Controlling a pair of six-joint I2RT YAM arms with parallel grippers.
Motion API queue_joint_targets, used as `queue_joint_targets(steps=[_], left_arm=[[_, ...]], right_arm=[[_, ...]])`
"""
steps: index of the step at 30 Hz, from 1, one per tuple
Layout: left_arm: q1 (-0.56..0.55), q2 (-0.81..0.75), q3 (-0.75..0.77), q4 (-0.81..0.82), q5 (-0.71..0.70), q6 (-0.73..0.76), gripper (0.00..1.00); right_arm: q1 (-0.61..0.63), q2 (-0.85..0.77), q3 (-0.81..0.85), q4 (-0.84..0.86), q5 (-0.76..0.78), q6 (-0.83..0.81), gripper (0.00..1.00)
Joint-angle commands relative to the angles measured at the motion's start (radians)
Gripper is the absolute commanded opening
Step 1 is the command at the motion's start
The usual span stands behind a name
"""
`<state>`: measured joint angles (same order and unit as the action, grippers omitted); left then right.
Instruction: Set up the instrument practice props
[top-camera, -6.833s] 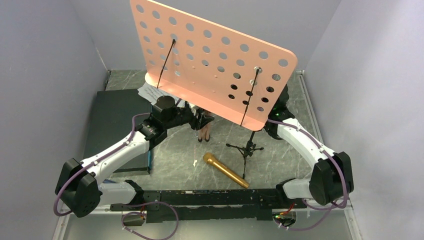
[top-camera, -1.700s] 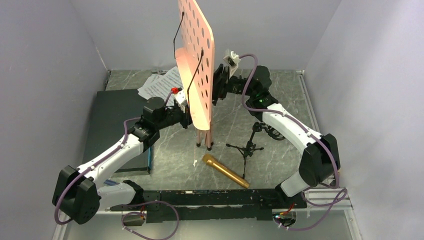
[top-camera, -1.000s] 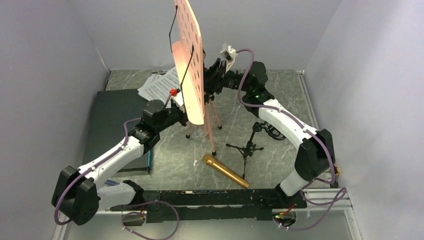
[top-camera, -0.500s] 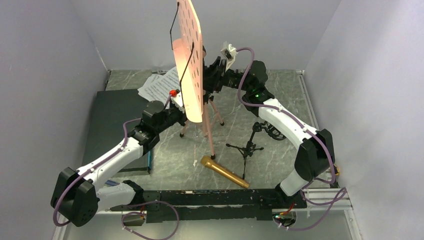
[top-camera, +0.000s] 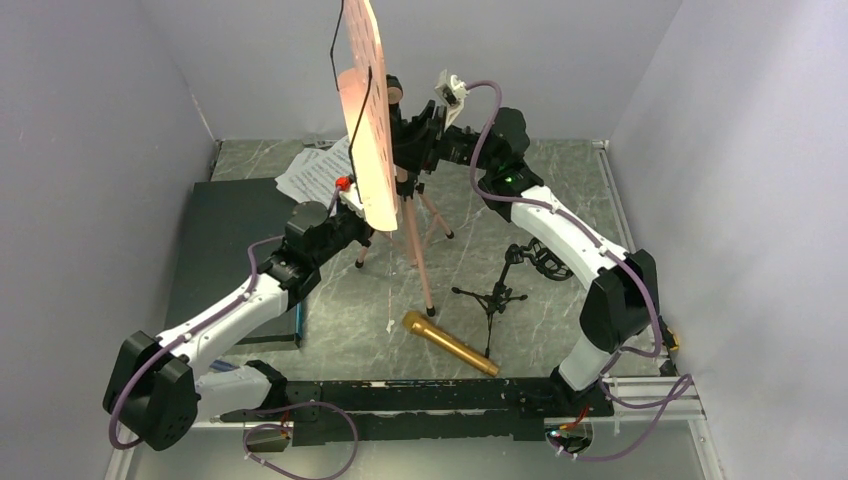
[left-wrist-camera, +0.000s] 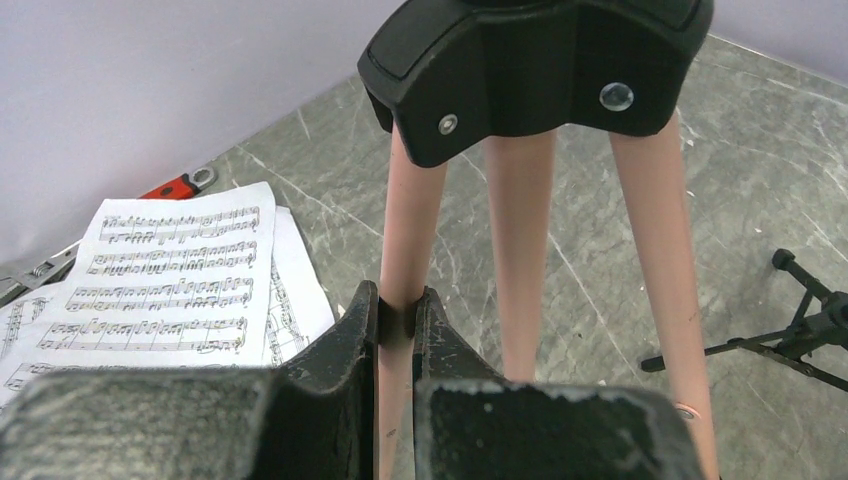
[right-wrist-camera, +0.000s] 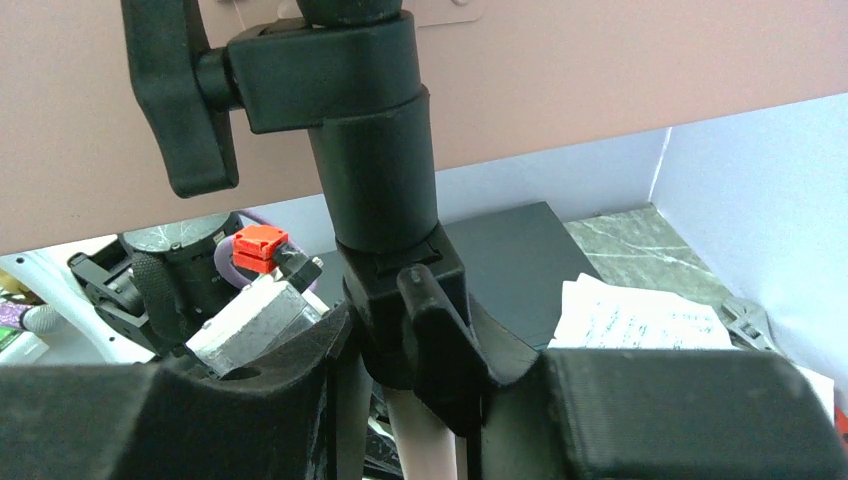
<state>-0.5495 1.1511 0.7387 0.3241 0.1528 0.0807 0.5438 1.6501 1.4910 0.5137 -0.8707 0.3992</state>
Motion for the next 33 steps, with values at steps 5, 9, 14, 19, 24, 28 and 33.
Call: queue_joint_targets(steps=[5, 9, 14, 19, 24, 28, 33], left_arm=[[0.022, 0.035, -0.040, -0.049, -0.187, -0.106, 0.03], [0.023, 0.030, -0.045, -0.049, -0.232, -0.114, 0.03], [0.033, 0.035, -0.056, -0.040, -0.266, -0.117, 0.03], [0.040, 0.049, -0.063, -0.035, -0.310, -0.120, 0.03], [0.045, 0.076, -0.069, -0.015, -0.334, -0.130, 0.03], [0.047, 0.097, -0.079, 0.009, -0.355, -0.149, 0.03], [0.048, 0.132, -0.077, 0.017, -0.393, -0.165, 0.03]], right_arm=[[-0.007, -0.084, 0.206, 0.312, 0.033, -0.014, 0.00], [-0.007, -0.077, 0.220, 0.319, 0.036, -0.016, 0.00], [-0.008, -0.084, 0.217, 0.328, 0.051, -0.029, 0.00], [-0.009, -0.076, 0.239, 0.337, 0.049, -0.026, 0.00], [-0.011, -0.053, 0.288, 0.332, 0.040, -0.025, 0.00], [-0.014, -0.033, 0.326, 0.332, 0.032, -0.016, 0.00], [-0.021, -0.026, 0.340, 0.334, 0.036, -0.015, 0.00]])
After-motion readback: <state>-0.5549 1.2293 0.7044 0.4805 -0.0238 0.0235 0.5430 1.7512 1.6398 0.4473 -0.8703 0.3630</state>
